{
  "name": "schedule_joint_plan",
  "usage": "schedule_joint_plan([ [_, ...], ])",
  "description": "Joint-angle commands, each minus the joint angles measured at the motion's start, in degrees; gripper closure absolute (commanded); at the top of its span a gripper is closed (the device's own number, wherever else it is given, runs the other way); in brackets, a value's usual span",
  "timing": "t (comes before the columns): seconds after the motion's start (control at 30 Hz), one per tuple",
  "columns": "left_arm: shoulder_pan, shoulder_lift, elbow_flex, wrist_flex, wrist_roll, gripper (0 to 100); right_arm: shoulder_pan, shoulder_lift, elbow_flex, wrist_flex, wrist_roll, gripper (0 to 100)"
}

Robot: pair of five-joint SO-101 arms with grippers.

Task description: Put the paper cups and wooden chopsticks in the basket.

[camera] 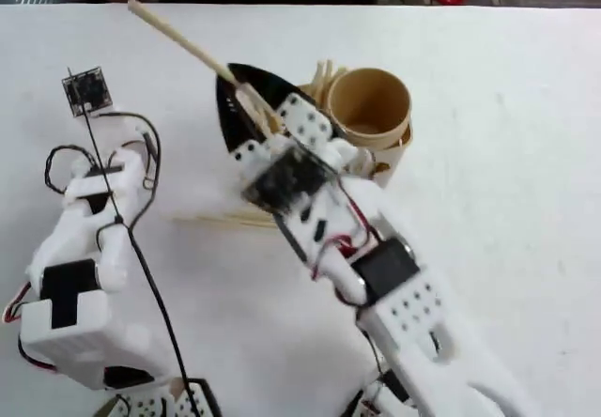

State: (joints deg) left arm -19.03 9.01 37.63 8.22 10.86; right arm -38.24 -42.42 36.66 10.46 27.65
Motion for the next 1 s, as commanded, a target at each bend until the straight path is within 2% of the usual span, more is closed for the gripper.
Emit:
schedule_joint_plan([
  [0.0,0.48,-0.13,-2.55,-0.79,-0.79,95,1.45,3.03,-3.25,-1.63,-8.7,98.1],
  [0.17,0.48,-0.13,-2.55,-0.79,-0.79,95,8.48,6.02,-3.08,-1.63,-19.16,98.1],
  [0.3,0.48,-0.13,-2.55,-0.88,-0.79,95,12.18,6.81,-1.23,-1.54,-23.91,98.1],
  [0.63,0.48,-0.13,-2.55,-0.88,-0.79,95,12.18,6.64,6.33,-1.27,-24.0,97.5],
  [0.7,0.48,-0.13,-2.55,-0.88,-0.79,95,12.09,6.29,6.24,-1.19,-24.0,94.3],
  [0.87,0.48,-0.13,-2.55,-0.97,-0.79,95,12.09,1.98,6.24,2.68,-24.0,78.9],
  [0.97,0.57,-0.13,-2.55,-1.05,-0.79,95,11.12,-3.03,6.51,4.97,-24.0,79.6],
])
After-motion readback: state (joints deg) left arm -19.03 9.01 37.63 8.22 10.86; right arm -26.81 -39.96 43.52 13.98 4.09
